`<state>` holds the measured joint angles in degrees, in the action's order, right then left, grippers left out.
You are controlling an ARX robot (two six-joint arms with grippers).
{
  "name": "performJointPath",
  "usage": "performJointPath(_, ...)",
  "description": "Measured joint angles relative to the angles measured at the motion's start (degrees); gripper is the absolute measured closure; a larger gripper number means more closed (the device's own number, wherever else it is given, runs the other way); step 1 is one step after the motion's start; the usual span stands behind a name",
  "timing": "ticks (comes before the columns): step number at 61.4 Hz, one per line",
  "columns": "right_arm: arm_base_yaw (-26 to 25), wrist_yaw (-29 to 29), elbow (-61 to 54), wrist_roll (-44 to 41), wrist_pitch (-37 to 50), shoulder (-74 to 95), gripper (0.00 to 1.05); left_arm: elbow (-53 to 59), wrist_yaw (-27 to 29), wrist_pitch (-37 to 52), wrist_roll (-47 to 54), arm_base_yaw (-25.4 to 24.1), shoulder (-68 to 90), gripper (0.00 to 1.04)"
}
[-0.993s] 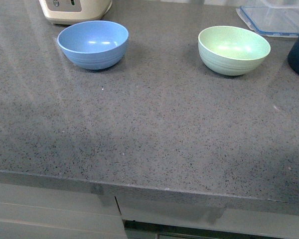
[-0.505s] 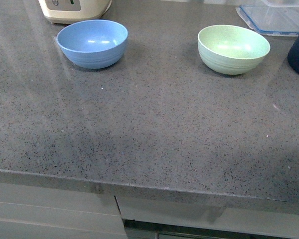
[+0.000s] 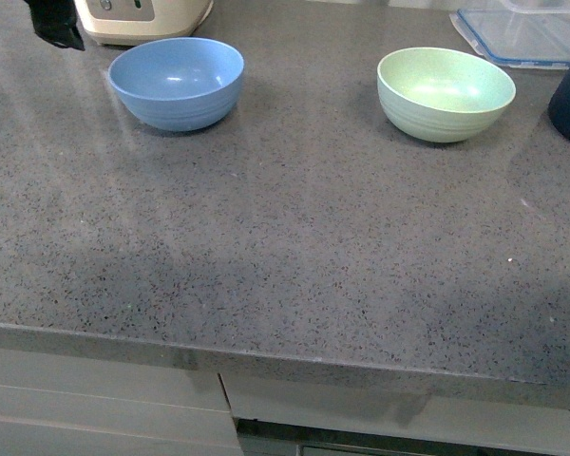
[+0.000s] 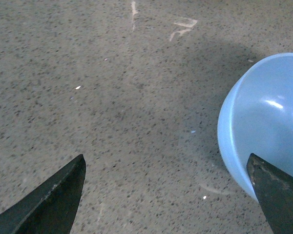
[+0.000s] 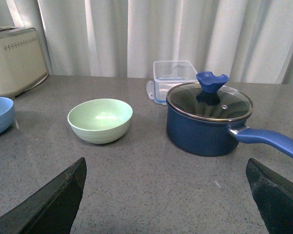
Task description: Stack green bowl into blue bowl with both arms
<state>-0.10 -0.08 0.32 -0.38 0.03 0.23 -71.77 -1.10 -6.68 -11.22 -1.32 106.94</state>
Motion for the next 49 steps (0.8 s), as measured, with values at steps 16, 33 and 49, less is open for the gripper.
performJointPath(16,0.0,0.0,0.0,0.0,0.0,0.0,0.10,-6.3,-0.1,-0.3,-1.0,2.5,6.6,0.07)
performJointPath(33,0.0,0.0,0.0,0.0,0.0,0.0,0.10,-9.1,0.8,-0.5,-1.6,4.0,10.7,0.07)
performJointPath(49,0.0,0.0,0.0,0.0,0.0,0.0,0.10,-9.1,2.6,-0.4,-2.9,4.1,12.4,0.13)
